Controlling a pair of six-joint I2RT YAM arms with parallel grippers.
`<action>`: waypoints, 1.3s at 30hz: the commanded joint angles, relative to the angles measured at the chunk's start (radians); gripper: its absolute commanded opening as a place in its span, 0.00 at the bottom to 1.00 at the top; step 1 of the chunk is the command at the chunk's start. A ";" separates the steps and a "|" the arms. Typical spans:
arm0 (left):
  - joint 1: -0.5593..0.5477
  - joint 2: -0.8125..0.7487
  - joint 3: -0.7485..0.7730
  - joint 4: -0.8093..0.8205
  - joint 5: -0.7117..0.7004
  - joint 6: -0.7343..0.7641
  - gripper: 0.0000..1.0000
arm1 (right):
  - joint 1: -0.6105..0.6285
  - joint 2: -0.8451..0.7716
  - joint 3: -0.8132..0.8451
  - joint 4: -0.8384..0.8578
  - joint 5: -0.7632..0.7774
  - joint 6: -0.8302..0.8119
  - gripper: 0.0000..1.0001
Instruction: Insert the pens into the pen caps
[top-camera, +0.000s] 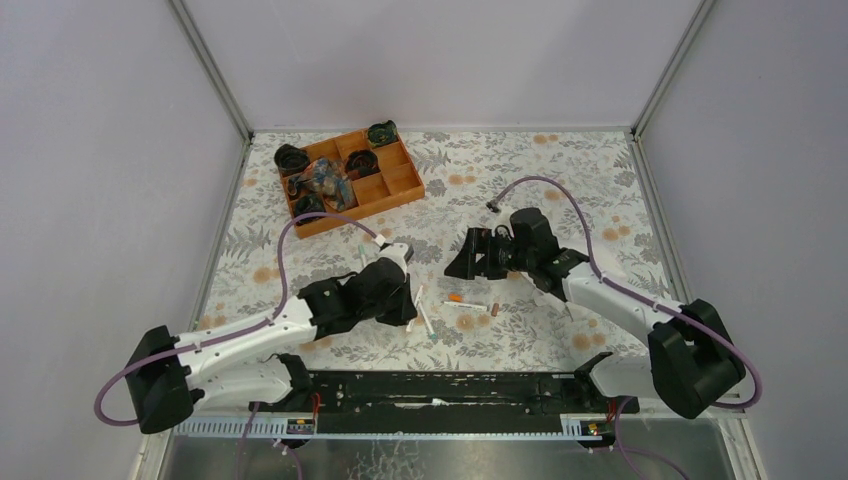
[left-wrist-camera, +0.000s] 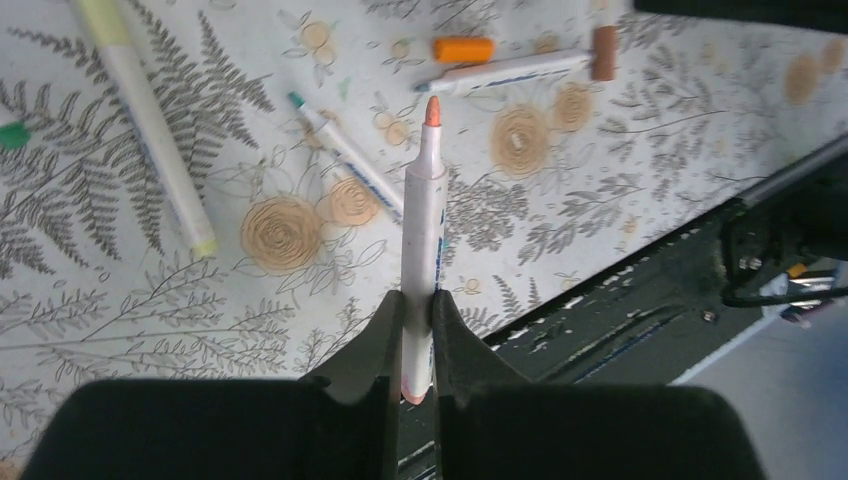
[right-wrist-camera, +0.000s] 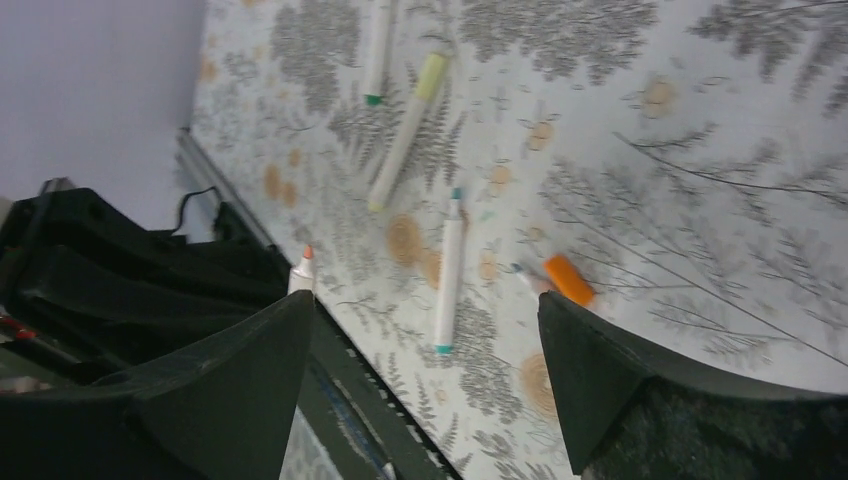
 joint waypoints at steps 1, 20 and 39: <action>-0.012 -0.072 -0.027 0.123 0.037 0.059 0.00 | 0.001 0.016 -0.039 0.270 -0.231 0.157 0.88; -0.044 -0.157 -0.062 0.253 0.189 0.100 0.00 | 0.149 -0.054 -0.094 0.337 -0.172 0.265 0.69; -0.045 -0.135 -0.071 0.289 0.201 0.081 0.33 | 0.170 -0.042 -0.085 0.391 -0.213 0.271 0.00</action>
